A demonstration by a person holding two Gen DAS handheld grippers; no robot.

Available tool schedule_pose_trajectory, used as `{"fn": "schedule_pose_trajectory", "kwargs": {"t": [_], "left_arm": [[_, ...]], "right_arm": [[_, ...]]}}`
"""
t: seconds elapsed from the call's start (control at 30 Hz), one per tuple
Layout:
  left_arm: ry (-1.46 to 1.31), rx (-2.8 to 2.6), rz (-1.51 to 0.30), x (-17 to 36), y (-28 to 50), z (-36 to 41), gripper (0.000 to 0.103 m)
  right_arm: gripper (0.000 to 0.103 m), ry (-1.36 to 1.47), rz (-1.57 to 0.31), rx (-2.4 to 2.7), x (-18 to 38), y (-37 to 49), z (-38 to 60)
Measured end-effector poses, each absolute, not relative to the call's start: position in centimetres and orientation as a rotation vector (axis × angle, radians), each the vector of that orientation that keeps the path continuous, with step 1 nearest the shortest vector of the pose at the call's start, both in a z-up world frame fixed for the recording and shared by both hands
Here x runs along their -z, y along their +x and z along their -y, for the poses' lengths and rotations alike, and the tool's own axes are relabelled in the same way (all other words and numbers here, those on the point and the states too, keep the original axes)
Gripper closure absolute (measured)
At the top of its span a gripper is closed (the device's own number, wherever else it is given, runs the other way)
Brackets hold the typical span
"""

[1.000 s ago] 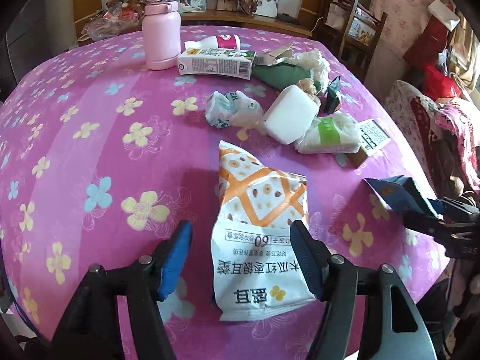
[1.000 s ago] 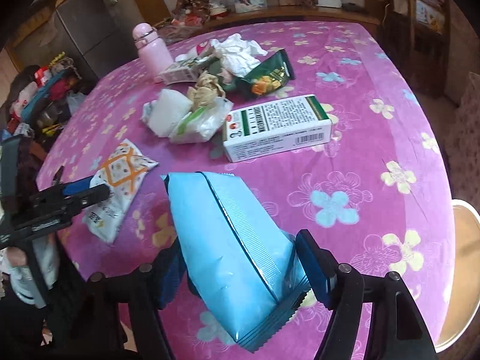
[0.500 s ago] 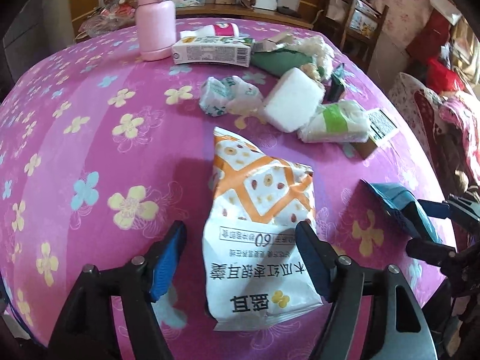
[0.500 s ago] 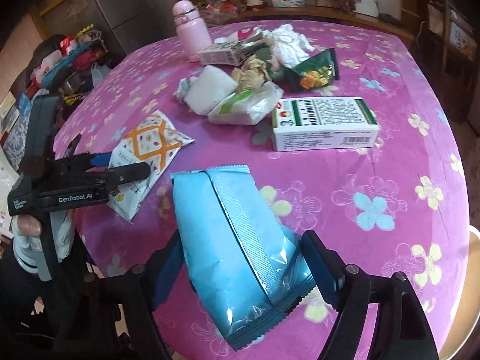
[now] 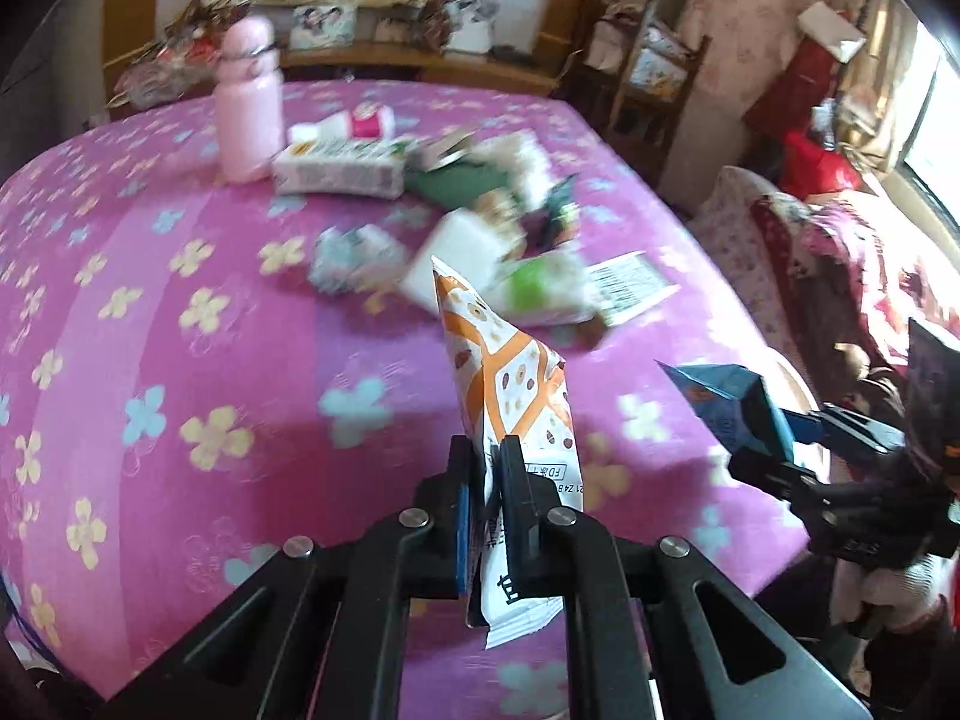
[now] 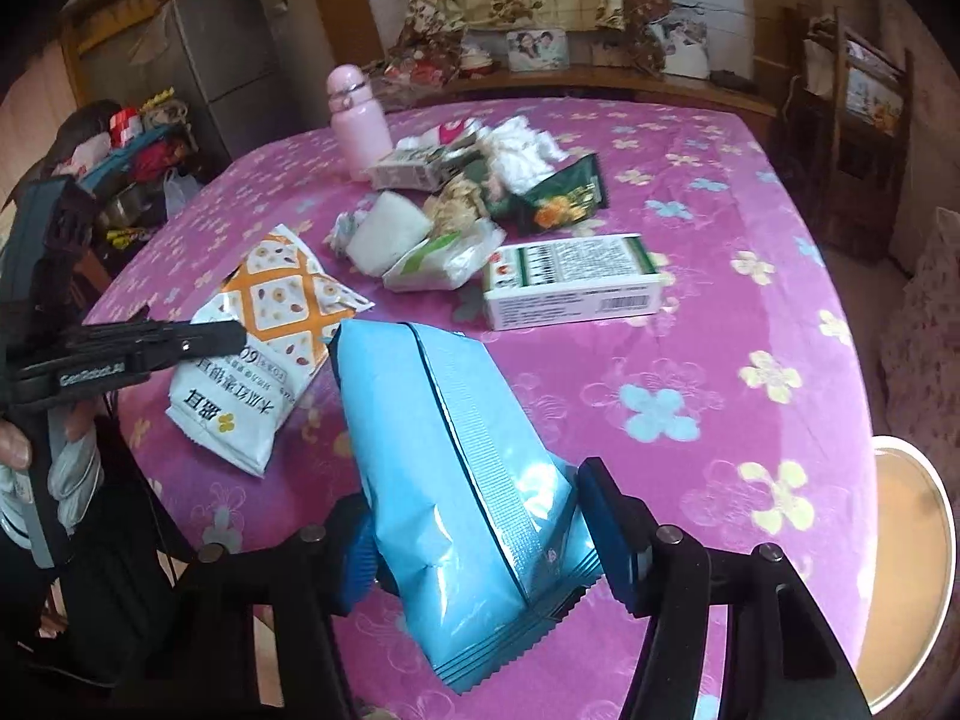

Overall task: Collect trash
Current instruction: 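Lift the blue wrapper and snack bag off the table with both grippers, then carry both items over the white bin and open both grippers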

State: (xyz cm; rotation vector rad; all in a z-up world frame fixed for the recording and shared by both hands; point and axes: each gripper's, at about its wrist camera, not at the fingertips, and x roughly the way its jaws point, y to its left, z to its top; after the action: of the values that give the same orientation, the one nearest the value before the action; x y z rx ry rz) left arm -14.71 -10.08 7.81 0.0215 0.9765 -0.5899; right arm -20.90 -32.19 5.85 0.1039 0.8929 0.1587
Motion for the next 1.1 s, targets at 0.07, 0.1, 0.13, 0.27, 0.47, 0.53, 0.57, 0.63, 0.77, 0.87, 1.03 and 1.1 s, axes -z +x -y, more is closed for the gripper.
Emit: {"fn": "schedule_pose_trajectory", "kwargs": {"t": [0.07,0.1,0.13,0.27,0.47,0.53,0.57,0.63,0.77,0.87,1.03,1.1], "left_arm": [[0.023,0.625,-0.971,-8.6,-15.3,11.3,0.093],[0.027,0.643,-0.968,-9.0,-15.5,12.1,0.093],[0.036,0.662,-0.963,-9.4,-15.7,13.2,0.093],[0.076,0.733,-0.949,-10.5,-16.5,17.5,0.093],[0.140,0.819,-0.939,-10.9,-17.7,25.2,0.093],[0.153,0.851,-0.940,-11.0,-18.0,27.8,0.093],[0.160,0.864,-0.940,-11.0,-18.4,28.9,0.093],[0.171,0.892,-0.939,-11.1,-18.7,31.4,0.093],[0.189,0.947,-0.936,-11.2,-19.7,36.0,0.093],[0.206,0.962,-0.940,-10.7,-20.1,39.0,0.093],[0.230,0.987,-0.959,-9.0,-21.0,42.2,0.093],[0.241,0.993,-0.958,-8.4,-21.5,43.0,0.085]], "right_arm": [[0.040,0.125,-0.876,-0.127,-6.5,-21.7,33.4],[0.040,0.135,-0.871,-0.112,-6.8,-22.1,34.0],[0.040,0.143,-0.867,-0.100,-7.0,-22.4,34.6],[0.040,0.183,-0.851,-0.019,-7.8,-24.2,38.0],[0.039,0.269,-0.851,0.116,-7.6,-26.8,44.8],[0.038,0.295,-0.859,0.172,-7.2,-27.7,47.2],[0.038,0.313,-0.865,0.200,-6.9,-28.1,48.6],[0.037,0.343,-0.875,0.247,-6.3,-28.8,50.7],[0.036,0.425,-0.884,0.337,-4.8,-30.4,55.4],[0.035,0.483,-0.901,0.383,-3.4,-31.3,58.0],[0.031,0.585,-0.909,0.410,-1.6,-32.3,60.6],[0.030,0.606,-0.900,0.422,-1.2,-32.7,61.2]]}}
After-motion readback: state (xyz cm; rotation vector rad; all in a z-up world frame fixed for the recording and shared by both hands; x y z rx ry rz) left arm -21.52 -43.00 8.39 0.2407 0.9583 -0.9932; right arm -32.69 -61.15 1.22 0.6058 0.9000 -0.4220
